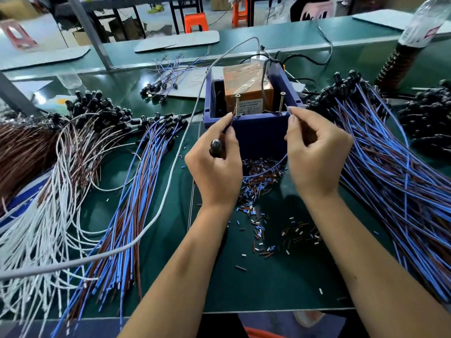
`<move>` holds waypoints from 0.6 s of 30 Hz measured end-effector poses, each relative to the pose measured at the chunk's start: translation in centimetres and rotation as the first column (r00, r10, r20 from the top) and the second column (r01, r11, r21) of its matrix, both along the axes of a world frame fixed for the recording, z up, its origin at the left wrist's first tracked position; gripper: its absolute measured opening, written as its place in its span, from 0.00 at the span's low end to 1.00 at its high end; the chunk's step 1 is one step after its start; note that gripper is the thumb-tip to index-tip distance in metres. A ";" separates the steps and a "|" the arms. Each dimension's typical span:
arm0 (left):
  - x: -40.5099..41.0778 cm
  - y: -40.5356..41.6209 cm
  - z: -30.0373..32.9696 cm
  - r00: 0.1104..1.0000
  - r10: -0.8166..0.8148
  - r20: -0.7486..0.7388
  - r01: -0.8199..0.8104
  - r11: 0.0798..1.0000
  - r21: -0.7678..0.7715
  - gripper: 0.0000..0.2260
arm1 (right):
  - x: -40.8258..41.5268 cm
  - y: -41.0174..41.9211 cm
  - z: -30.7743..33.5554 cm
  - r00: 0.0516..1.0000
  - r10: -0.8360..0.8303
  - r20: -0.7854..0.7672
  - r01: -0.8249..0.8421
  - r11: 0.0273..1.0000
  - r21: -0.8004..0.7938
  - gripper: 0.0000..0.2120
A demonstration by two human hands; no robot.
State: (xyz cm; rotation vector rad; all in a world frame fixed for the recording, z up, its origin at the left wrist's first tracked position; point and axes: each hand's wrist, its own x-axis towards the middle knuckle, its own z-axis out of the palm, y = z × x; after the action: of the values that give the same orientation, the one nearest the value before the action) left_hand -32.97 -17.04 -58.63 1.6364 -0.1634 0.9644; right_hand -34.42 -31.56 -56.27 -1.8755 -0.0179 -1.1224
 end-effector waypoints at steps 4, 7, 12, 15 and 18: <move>-0.3 0.0 0.1 0.999 0.031 -0.022 -0.031 1.000 -0.003 0.09 | -0.1 0.1 0.0 1.000 0.011 0.028 -0.009 0.998 -0.061 0.11; -0.5 -0.1 0.3 0.999 0.040 -0.031 -0.041 0.999 -0.024 0.09 | 0.1 0.0 0.0 0.999 0.022 0.029 -0.020 0.997 -0.076 0.11; -0.7 0.0 0.4 0.999 0.030 -0.022 -0.030 0.999 0.018 0.09 | 0.1 0.1 0.2 1.000 0.006 0.024 -0.004 0.996 -0.084 0.11; -0.7 0.0 0.5 0.999 0.049 -0.018 -0.048 0.999 0.012 0.09 | 0.1 0.2 0.2 0.999 0.010 0.031 -0.007 0.996 -0.084 0.11; -0.8 -0.1 0.4 1.000 0.011 -0.003 -0.011 0.999 0.039 0.09 | -0.1 0.3 0.4 0.999 -0.001 0.033 0.004 0.996 -0.094 0.11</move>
State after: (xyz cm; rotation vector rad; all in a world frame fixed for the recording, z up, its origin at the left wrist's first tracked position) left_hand -33.78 -17.09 -58.19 1.6755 -0.1718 0.9728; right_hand -34.55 -31.26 -55.92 -1.9398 -0.0887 -1.1724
